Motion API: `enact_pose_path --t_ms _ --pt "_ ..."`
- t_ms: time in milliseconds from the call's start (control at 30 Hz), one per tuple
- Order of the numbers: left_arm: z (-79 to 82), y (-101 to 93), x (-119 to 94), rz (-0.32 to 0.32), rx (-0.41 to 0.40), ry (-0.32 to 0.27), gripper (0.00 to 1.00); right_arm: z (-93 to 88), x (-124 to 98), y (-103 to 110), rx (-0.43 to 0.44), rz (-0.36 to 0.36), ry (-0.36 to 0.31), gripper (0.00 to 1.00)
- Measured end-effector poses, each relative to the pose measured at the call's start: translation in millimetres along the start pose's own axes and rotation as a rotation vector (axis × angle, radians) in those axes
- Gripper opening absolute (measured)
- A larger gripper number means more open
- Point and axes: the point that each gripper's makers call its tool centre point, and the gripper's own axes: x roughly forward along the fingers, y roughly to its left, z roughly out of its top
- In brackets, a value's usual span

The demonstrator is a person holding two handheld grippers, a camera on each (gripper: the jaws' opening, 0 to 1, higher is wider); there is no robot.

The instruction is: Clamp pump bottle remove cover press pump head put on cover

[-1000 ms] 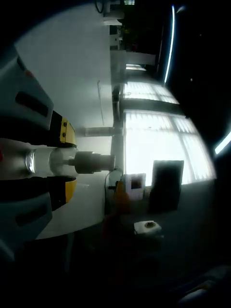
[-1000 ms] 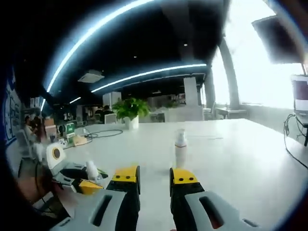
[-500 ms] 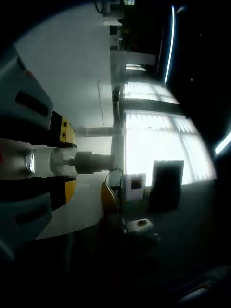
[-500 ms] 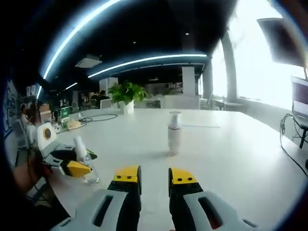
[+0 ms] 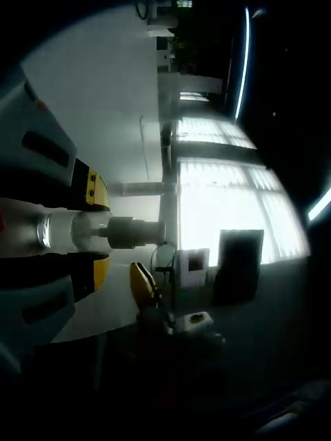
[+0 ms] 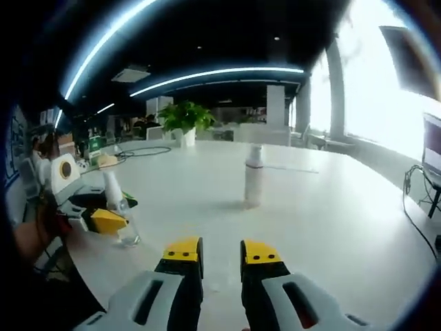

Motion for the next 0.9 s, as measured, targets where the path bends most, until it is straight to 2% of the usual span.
enact_pose_path --t_ms 67,333,900 --pt "-0.2 0.6 0 0.0 0.0 0.0 0.15 -6.9 1 3 -0.012 0.014 0.036 0.16" --pt "-0.3 0.2 0 0.0 0.002 0.001 0.15 -21.2 7 9 -0.025 0.029 0.087 0.15" --pt "-0.2 -1.3 0 0.0 0.004 0.003 0.15 -30.1 5 12 -0.021 0.042 0.116 0.11"
